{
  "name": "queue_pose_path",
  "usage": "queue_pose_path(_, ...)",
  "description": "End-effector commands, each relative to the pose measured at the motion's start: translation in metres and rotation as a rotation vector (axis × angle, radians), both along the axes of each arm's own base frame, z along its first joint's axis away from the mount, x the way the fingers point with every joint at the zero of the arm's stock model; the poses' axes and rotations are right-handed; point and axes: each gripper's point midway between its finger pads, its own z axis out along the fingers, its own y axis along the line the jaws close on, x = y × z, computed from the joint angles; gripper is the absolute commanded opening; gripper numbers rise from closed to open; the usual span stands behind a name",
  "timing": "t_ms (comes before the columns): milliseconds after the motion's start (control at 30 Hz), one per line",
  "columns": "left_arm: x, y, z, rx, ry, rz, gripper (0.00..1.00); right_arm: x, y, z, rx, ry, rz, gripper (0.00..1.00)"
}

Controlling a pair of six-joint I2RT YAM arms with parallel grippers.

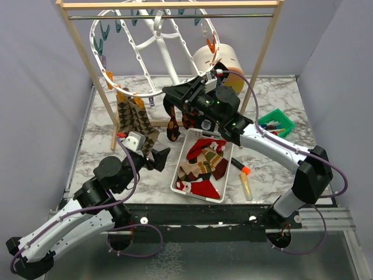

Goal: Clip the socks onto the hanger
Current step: Adjust the hanger on the clothesline.

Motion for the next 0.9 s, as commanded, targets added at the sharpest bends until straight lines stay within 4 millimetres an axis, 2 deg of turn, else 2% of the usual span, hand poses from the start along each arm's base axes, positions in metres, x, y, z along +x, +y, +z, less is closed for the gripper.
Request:
queue_pose_path(0,-0.001,0.018,0.005,0.004,-0.005,0.063,0.97,0.017,0.002,0.013,0.037,-0.025,-0.039,0.48)
queue_pose_path(167,-0.003,0.027,0.004,0.007,-0.005,0.087,0.97,0.03,-0.007,0.01,0.038,-0.024,-0.073,0.43)
queue_pose_path(367,-0.003,0.03,0.003,0.006,0.004,0.104,0.97,0.044,-0.03,0.01,0.035,-0.033,-0.128,0.39)
queue_pose_path(867,0.002,0.048,0.034,-0.075,-0.022,0.202,0.97,0.085,-0.089,0.016,0.018,-0.048,-0.223,0.35)
